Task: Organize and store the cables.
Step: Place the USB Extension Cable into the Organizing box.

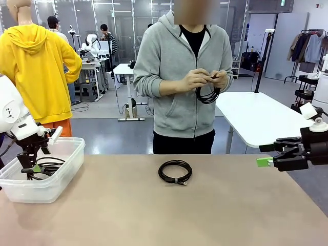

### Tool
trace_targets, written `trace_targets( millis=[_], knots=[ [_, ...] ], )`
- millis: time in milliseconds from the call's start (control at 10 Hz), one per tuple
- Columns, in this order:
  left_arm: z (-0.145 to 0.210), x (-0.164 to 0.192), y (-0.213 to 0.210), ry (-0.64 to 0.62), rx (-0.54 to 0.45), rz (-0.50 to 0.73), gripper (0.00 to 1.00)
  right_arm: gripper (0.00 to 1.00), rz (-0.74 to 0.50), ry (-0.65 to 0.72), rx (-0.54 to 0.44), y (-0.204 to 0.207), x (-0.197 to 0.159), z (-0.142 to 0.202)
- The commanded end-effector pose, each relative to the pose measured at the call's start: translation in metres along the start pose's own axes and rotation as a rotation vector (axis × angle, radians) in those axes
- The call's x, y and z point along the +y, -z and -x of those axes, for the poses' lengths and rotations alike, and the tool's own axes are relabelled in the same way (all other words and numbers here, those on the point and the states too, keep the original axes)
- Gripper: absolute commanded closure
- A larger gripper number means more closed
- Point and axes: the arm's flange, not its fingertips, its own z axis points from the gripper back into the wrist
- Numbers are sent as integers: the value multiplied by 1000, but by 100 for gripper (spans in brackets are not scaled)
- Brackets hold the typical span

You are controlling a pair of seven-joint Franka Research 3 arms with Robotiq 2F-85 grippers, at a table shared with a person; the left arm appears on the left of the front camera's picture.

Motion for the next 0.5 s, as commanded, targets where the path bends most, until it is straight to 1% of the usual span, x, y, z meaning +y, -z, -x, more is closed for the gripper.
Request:
trace_targets(
  millis=[0,100,200,300,400],
  knots=[
    [-19,11,-39,-44,-36,-20,0,0,1,25,-11,1,1,-3],
    [-28,11,-68,-134,-101,-16,0,0,1,25,-11,1,1,-3],
    [-31,6,-92,-195,-129,-15,0,0,1,25,-11,1,1,-3],
    [-34,-4,-111,-216,-166,-2,0,0,1,25,-11,1,1,-3],
    [-33,-21,-126,-307,-183,34,0,0,1,25,-11,1,1,-3]
  ],
)
